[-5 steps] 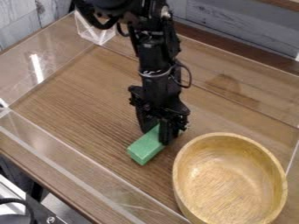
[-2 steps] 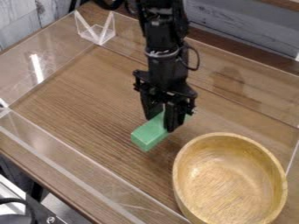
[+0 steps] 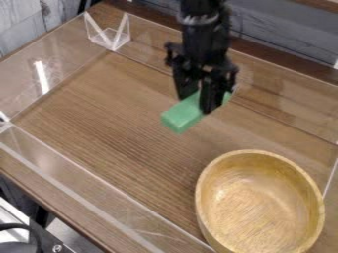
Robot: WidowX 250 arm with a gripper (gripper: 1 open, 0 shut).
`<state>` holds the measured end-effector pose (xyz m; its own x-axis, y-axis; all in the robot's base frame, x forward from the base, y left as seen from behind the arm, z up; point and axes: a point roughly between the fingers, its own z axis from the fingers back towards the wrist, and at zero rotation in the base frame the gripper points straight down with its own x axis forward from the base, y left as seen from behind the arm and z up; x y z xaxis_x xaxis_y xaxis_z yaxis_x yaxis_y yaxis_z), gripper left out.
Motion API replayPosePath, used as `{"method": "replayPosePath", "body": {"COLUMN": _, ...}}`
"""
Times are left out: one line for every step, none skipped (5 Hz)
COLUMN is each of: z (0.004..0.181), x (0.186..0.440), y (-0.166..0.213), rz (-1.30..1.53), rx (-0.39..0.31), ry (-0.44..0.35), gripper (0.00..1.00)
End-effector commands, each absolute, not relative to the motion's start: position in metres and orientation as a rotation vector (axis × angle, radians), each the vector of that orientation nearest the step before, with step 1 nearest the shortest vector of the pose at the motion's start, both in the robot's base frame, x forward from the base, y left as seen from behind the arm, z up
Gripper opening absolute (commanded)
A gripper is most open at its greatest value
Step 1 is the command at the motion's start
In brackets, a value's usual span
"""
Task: Put the green block in the brown bowl
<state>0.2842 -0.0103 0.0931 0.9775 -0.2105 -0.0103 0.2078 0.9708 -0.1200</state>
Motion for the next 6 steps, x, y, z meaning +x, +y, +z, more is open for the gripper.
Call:
{"method": "replayPosePath", "body": {"z": 0.13, "x": 0.325, "y": -0.007, "rz": -0.217, "rx": -0.08, "ry": -0.074, "gripper": 0.0}}
{"method": "replayPosePath", "body": {"z": 0.136, "x": 0.353, "y": 0.0, "rz": -0.199, "rx": -0.066, "ry": -0.101, "gripper": 0.0}}
{"method": "replayPosePath", "body": {"z": 0.133, "x": 0.368, "y": 0.006, "rz": -0.183, "rx": -0.054, "ry": -0.115, "gripper": 0.0}}
{"method": "replayPosePath", "body": {"z": 0.127, "x": 0.375, "y": 0.012, "rz": -0.169, "rx": -0.046, "ry": -0.124, "gripper": 0.0}}
{"method": "replayPosePath", "body": {"z": 0.123, "x": 0.375, "y": 0.017, "rz": -0.162, "rx": -0.038, "ry": -0.136, "gripper": 0.0}}
{"method": "replayPosePath", "body": {"z": 0.119, "x": 0.371, "y": 0.021, "rz": -0.156, "rx": -0.031, "ry": -0.145, "gripper": 0.0}}
